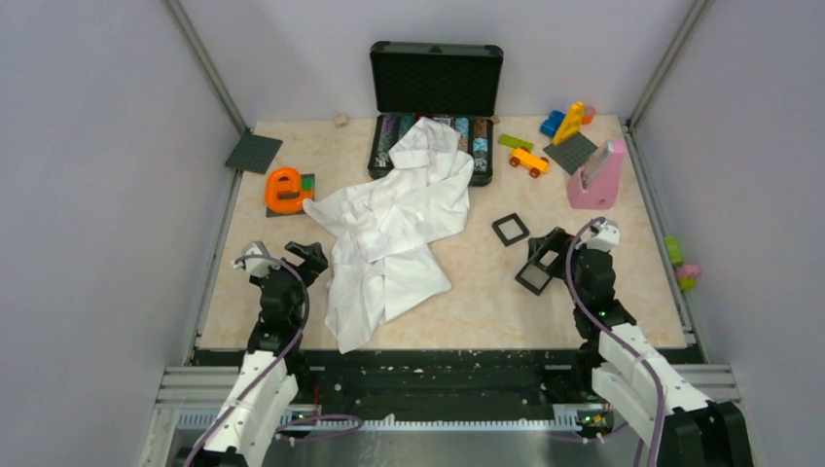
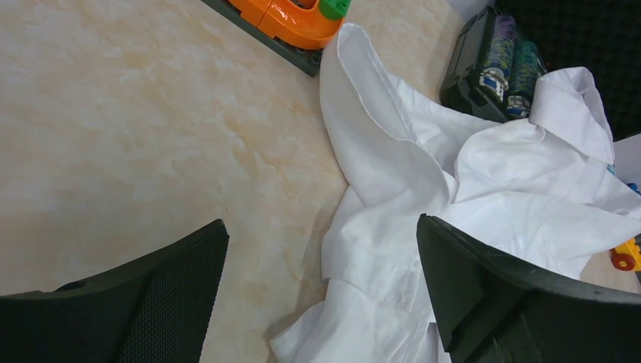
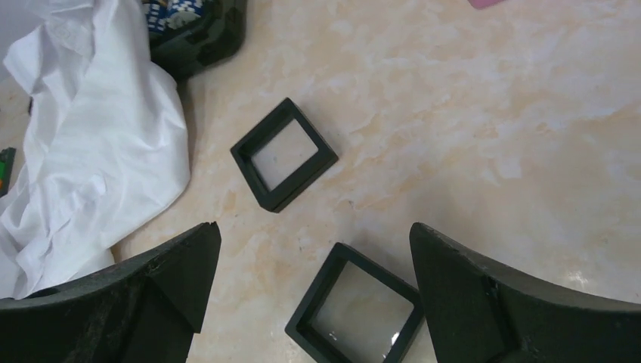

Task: Remove the brooch from the garment
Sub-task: Flatten out the clothes at the center of the board.

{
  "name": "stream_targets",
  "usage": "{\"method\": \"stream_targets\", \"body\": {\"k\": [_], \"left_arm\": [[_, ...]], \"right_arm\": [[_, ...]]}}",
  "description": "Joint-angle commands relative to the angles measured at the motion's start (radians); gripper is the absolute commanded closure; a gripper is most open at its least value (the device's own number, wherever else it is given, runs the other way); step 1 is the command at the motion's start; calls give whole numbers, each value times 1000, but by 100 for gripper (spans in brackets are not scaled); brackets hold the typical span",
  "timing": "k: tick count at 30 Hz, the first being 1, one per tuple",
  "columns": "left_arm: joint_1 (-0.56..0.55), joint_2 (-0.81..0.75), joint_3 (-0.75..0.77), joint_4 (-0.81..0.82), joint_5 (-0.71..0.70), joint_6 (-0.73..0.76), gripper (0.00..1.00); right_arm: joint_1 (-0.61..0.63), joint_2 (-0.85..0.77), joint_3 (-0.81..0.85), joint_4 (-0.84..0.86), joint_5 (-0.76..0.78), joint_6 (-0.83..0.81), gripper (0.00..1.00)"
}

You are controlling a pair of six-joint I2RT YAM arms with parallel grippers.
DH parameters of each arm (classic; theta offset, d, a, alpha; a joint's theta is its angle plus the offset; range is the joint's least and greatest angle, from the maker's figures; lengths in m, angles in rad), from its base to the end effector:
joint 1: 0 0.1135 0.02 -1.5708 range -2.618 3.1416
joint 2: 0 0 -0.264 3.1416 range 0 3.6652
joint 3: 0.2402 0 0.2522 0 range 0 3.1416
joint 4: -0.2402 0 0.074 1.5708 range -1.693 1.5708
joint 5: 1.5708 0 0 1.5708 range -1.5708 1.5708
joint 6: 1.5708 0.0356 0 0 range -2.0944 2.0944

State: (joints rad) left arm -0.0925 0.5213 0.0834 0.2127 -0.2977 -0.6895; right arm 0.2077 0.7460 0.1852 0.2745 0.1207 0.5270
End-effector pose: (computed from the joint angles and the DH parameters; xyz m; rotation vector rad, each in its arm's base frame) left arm 0.1440 -0.0029 0.1713 -0.7279 1.6413 -0.2942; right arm 0.1676 0.0309 0.1823 0.3811 1.8347 0.3973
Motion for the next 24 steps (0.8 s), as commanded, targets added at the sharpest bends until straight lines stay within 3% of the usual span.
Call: {"method": "stream_targets", "body": {"k": [1, 4, 10, 15, 18, 24], "left_arm": [[0, 30, 42, 67, 72, 22, 1], [0, 57, 31, 120, 130, 43, 1], [0, 140, 33, 219, 287, 75, 2], [-6, 249, 63, 310, 440, 67, 5], [-34, 322, 89, 313, 441, 74, 5], [-121, 442, 173, 247, 395, 121, 4]], "right_arm": [[6, 4, 83, -118, 161, 112, 1], [6, 14, 100, -141, 170, 109, 1], [10, 61, 67, 42, -86, 41, 1], [117, 193, 117, 99, -155, -9, 1], [202, 276, 152, 123, -141, -46, 2], [281, 477, 226, 200, -254, -58, 9]]}}
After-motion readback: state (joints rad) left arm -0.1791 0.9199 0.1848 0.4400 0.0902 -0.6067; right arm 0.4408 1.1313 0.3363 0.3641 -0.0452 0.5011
